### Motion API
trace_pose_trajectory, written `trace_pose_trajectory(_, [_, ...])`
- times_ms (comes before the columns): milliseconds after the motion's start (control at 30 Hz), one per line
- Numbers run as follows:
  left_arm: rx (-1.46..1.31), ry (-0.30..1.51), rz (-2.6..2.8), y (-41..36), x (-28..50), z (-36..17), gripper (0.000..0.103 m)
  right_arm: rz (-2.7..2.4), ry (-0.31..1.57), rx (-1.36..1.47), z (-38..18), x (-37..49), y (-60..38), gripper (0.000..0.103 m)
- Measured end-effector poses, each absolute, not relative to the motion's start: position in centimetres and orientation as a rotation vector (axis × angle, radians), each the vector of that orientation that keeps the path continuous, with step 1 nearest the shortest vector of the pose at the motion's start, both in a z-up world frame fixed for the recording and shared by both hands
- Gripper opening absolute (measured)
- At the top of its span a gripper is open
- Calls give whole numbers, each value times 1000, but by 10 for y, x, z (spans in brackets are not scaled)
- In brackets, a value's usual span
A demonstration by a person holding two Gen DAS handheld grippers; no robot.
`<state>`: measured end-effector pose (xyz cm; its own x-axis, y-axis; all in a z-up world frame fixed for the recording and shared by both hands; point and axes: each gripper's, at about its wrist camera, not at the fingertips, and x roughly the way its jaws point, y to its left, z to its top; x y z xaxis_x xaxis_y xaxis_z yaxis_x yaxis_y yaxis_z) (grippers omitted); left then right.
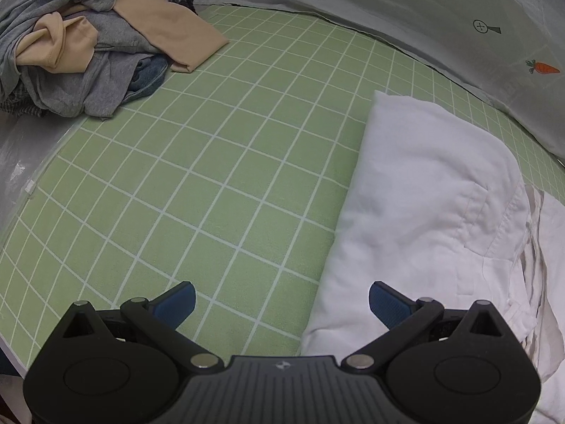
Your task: Fold clothes
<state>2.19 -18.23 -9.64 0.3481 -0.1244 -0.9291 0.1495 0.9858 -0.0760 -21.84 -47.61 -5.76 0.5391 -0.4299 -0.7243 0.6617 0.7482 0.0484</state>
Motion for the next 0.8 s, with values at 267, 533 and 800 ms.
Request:
trace_pose_trajectory(267, [25,1234,-240,-212,55,-118,103,-727,808,333,-72,-183,-517,98])
trace_pose_trajectory(533, [24,1250,-362,-229,70,-136,103,-785,841,378,-79,-163,-540,98])
trace_pose_trajectory(800, [-87,1247,-413,-218,67,-136,78,-795,833,396,-75,-178,-533,98])
